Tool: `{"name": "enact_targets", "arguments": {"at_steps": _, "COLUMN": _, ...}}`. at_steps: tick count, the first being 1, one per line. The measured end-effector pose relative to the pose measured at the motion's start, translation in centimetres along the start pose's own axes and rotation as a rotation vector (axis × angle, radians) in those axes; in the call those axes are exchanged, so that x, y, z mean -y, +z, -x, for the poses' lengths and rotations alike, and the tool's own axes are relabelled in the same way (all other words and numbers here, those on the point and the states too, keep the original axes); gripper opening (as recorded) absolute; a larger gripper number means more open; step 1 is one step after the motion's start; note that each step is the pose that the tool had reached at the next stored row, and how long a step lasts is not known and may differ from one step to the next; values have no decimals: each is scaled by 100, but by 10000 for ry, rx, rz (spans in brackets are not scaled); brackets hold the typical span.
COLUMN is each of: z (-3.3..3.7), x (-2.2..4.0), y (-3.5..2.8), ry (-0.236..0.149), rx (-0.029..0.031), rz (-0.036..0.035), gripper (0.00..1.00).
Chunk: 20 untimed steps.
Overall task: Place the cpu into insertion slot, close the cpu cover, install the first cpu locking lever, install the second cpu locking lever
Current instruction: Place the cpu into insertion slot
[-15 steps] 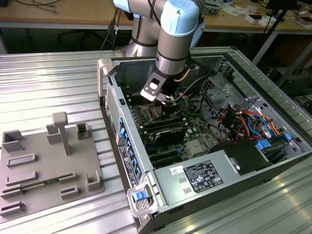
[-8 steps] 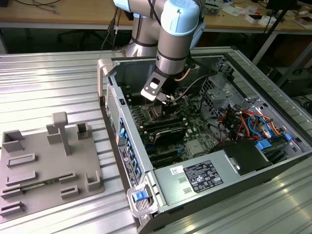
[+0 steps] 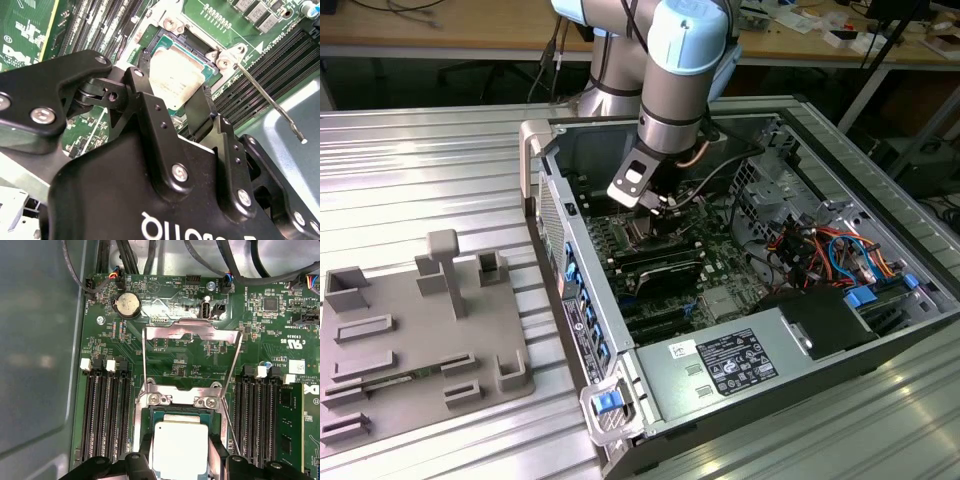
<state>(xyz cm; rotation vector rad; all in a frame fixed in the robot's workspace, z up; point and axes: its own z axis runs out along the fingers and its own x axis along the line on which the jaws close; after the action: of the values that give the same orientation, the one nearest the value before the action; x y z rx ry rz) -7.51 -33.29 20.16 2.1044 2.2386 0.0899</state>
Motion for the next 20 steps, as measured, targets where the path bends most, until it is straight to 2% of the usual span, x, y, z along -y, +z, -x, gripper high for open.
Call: {"name": "enact_targets", "arguments": {"at_steps": 20, "z": 0, "x": -3, "y": 8, "ry": 63, "rx": 5, "rz": -1, "gripper": 53}}
